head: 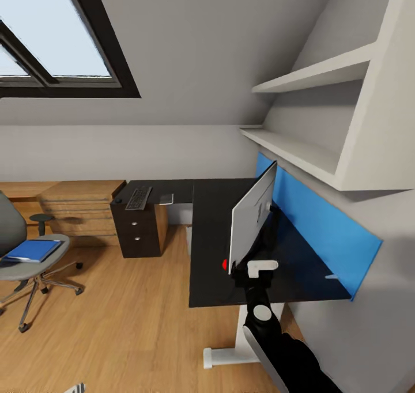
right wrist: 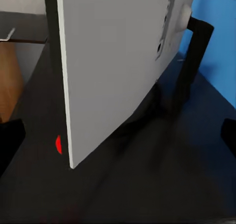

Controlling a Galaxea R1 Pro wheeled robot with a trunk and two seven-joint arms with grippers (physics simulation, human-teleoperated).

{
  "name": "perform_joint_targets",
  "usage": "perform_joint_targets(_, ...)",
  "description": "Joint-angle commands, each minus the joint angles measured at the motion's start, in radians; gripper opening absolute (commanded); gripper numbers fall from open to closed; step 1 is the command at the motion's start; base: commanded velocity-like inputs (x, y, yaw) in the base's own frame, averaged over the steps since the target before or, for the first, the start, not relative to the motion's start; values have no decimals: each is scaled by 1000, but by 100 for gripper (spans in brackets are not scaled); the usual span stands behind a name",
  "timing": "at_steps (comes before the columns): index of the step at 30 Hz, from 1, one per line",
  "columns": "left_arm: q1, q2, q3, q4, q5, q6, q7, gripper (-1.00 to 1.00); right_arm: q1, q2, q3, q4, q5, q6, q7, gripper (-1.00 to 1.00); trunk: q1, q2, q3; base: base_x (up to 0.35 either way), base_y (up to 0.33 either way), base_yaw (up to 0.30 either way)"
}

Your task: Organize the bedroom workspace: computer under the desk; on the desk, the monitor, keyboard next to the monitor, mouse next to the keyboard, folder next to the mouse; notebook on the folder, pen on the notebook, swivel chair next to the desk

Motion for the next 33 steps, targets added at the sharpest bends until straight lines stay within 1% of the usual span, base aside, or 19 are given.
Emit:
perform_joint_targets(1,0,1,-2,-2,5,4,4,100,-1,0,14,-1,-4,5,-18,100,1,-2,-2,-96,304,0)
perform_joint_targets(2,0,0,-3,-2,4,4,4,100,-1,1,25,-2,-4,5,-28,100,1,-2,-2,-98,304,0)
perform_joint_targets(3,0,0,-6,0,2,4,4,100,-1,2,56,-2,-4,3,-52,100,1,-2,-2,-61,280,0)
perform_joint_targets(5,0,0,-7,0,1,4,4,100,0,2,71,-3,-4,3,-60,100,1,-2,-2,-40,217,0)
perform_joint_targets(9,0,0,-7,1,1,3,4,100,-1,3,84,-3,-4,2,-66,100,1,-2,-2,45,137,0)
perform_joint_targets(17,0,0,-9,1,0,3,4,100,0,3,89,-3,-3,2,-68,100,1,-2,-2,224,61,0)
perform_joint_targets(23,0,0,-9,1,0,3,4,100,0,2,87,-3,0,0,-70,100,1,-2,-2,97,10,0)
perform_joint_targets(26,0,0,-9,1,0,3,4,100,0,1,85,-3,0,-13,-77,100,1,-2,-2,225,2,0)
perform_joint_targets(33,0,0,-9,1,0,3,4,100,0,0,83,-3,1,-24,-143,100,1,-2,-2,177,1,0)
